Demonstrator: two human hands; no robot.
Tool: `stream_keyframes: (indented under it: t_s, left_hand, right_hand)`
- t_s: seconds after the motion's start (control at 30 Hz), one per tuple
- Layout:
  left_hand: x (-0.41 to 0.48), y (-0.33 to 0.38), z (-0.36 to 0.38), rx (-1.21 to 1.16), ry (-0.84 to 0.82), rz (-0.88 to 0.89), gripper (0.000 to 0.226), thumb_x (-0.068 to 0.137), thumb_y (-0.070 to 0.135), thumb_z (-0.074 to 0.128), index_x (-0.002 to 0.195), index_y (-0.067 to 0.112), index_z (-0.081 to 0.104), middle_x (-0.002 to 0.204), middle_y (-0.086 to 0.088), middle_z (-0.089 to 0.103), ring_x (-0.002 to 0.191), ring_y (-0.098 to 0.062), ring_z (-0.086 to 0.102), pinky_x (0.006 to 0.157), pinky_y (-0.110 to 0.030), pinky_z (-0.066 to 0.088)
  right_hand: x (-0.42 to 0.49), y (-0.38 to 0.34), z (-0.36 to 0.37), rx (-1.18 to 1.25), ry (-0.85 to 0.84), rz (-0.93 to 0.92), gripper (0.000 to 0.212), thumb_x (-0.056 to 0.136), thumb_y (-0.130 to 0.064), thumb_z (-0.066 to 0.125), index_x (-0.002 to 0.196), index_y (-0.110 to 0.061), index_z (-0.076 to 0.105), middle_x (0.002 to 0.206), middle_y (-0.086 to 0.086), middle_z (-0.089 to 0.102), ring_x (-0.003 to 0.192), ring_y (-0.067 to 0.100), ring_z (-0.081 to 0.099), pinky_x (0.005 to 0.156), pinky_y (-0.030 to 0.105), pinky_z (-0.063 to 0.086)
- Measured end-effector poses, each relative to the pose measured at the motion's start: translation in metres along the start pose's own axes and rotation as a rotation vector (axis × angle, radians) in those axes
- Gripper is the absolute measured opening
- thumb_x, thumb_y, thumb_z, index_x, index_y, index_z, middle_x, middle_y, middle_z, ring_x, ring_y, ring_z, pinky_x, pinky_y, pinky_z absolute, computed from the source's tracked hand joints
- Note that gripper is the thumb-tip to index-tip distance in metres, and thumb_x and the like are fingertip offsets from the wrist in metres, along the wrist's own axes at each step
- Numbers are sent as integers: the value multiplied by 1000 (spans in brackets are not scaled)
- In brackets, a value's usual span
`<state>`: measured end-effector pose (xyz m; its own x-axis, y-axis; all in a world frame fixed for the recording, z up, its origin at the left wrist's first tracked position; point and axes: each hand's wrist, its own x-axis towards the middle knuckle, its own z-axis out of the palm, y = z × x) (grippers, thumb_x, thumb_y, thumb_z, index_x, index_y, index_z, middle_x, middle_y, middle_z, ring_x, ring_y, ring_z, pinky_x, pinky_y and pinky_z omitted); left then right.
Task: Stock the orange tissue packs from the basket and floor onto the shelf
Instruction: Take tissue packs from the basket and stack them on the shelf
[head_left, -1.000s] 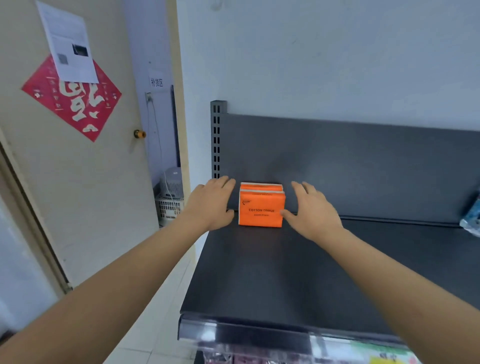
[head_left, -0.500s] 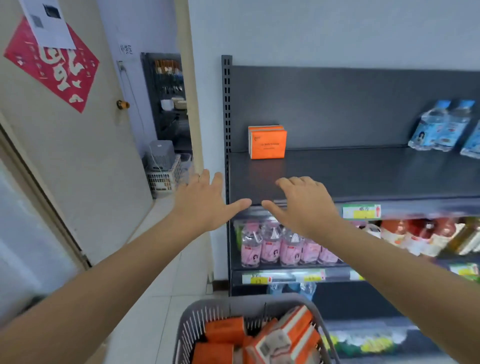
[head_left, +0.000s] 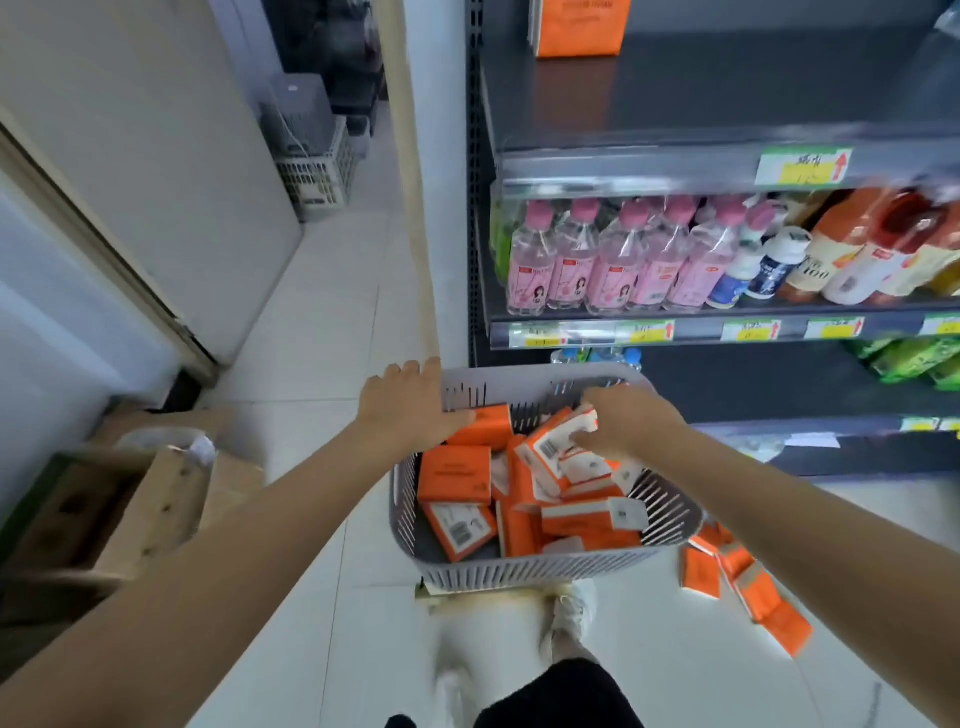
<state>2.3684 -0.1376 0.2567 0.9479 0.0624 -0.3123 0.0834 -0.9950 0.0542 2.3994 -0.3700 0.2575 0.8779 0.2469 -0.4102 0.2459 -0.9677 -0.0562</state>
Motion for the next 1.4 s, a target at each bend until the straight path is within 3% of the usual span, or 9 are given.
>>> stream_keyframes:
  t_s: [0.3,0.5,0.67,0.8,0.97,1.1,1.2,1.3,1.4]
  left_hand:
    - [39,-2,122,72,-452,182,60,80,42,69,131,22,46,133,-4,54,118,-24,54,99,-37,47]
    - [69,-4,162,151,-342,219,70,81,31,69,141,18,35,141,-9,42,128,-27,43,107,-41,38]
    - [80,-9,184,36,-361,136,103,73,30,78,150,21,11,153,-8,23,138,-29,30,111,-47,34]
    - [81,-1,188,-32,-415,20,116,69,40,80,152,25,-1,148,-11,24,127,-30,45,103,-43,44]
    - [79,5,192,187,-320,86,109,73,47,73,151,21,2,144,-14,32,128,-30,41,105,-44,38]
    - [78,10,187,144,-302,264,94,90,21,55,146,47,-15,143,-17,36,121,-32,50,94,-44,48]
    - [73,11,165,15,-295,360,69,97,23,40,143,57,1,129,-11,47,105,-27,58,85,-38,50]
    - [67,12,129,-217,-257,335,35,97,31,44,132,36,42,118,-4,61,102,-21,62,87,-36,51]
    - [62,8,86,-461,-224,171,39,94,29,53,132,23,45,119,-8,63,100,-23,65,84,-34,55]
  right_hand:
    - [17,21,84,-99,-481,-5,60,78,-29,73,132,-17,51,127,5,58,115,26,56,94,32,47]
    - [25,28,110,-184,-448,-53,44,82,-28,70,123,-21,57,113,2,65,102,22,63,90,34,52]
    - [28,28,105,-204,-429,-106,45,81,-31,69,122,-20,56,112,1,64,101,22,64,89,34,54]
    - [27,27,85,-180,-415,-125,51,75,-37,71,120,-19,56,111,1,64,103,21,61,86,31,52]
    - [28,27,72,-61,-418,-98,61,73,-45,73,125,-21,53,113,-1,62,101,18,58,81,26,48]
    - [29,29,64,15,-433,-65,56,76,-40,72,124,-20,51,115,0,60,93,15,51,75,24,43]
    - [30,28,54,90,-389,-48,40,79,-34,66,114,-19,55,100,-1,61,86,16,55,67,23,44]
    - [31,27,37,166,-317,-44,13,83,-24,57,93,-17,56,82,-1,59,80,18,61,60,24,44]
    - [27,23,11,191,-249,-30,10,85,-23,52,92,-17,55,84,0,60,80,18,60,62,26,44]
